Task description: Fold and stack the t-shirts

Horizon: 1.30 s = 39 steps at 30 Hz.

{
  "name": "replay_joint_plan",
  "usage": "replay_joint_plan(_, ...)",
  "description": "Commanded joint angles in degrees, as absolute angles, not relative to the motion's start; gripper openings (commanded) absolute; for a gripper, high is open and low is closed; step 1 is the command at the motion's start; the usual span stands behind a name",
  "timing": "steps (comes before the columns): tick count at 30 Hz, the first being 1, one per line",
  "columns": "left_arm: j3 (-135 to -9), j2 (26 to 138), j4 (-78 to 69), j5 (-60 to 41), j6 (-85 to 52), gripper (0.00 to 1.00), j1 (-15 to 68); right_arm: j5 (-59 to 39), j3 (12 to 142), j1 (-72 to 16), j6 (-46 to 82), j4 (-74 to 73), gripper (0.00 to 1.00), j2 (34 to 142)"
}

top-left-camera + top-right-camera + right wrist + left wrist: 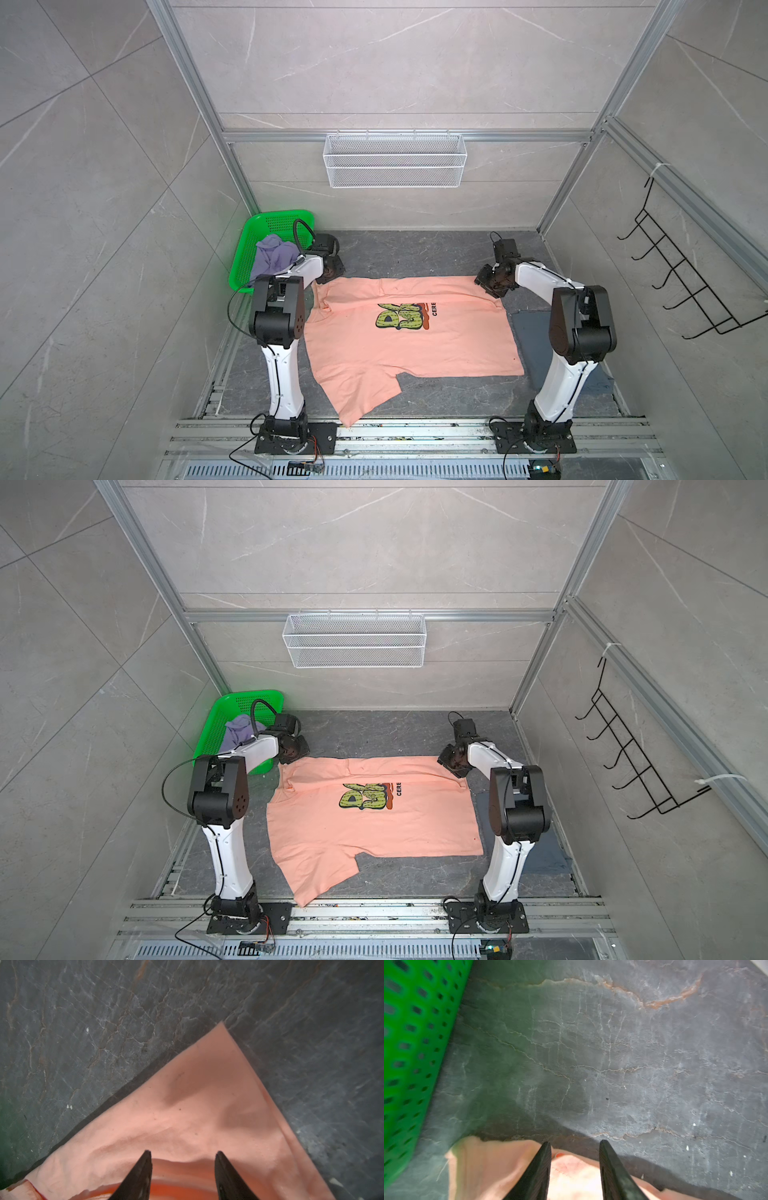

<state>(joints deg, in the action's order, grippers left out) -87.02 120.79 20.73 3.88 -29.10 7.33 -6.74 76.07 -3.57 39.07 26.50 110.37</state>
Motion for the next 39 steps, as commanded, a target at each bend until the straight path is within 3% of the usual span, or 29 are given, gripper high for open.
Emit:
replay_joint_plan(1, -88.4, 121.3, 20.9, 2.9, -28.3, 0.4, 6.9, -5.9, 77.9, -3.7, 39.6, 27.4, 0.51, 112.1)
replay_joint_plan(8, -87.8, 121.5, 21.2, 3.8, -28.5, 0.3, 6.9, -5.7, 79.0, -3.6, 39.6, 27.8, 0.5, 113.2)
replay_joint_plan(20, -87.3, 118.8, 21.4, 5.3, -27.6, 0.0, 6.9, -5.6, 80.1, -3.7, 39.2, 28.3, 0.49, 114.7)
replay_joint_plan(23, -86.9, 117.6, 21.8, 6.6, -26.8, 0.02, 6.9, -5.6, 80.0, -3.6, 39.2, 28.3, 0.49, 114.7)
replay_joint_plan(28, -87.4, 118.1, 23.5, 9.4, -24.9, 0.2, 6.9, -5.8, 80.1, -3.6, 39.1, 28.5, 0.49, 115.0)
replay_joint_plan(39, -87.3, 120.2, 23.5, 6.9, -24.8, 0.25, 6.9, -5.3, 79.6, -3.7, 38.9, 28.9, 0.49, 114.7)
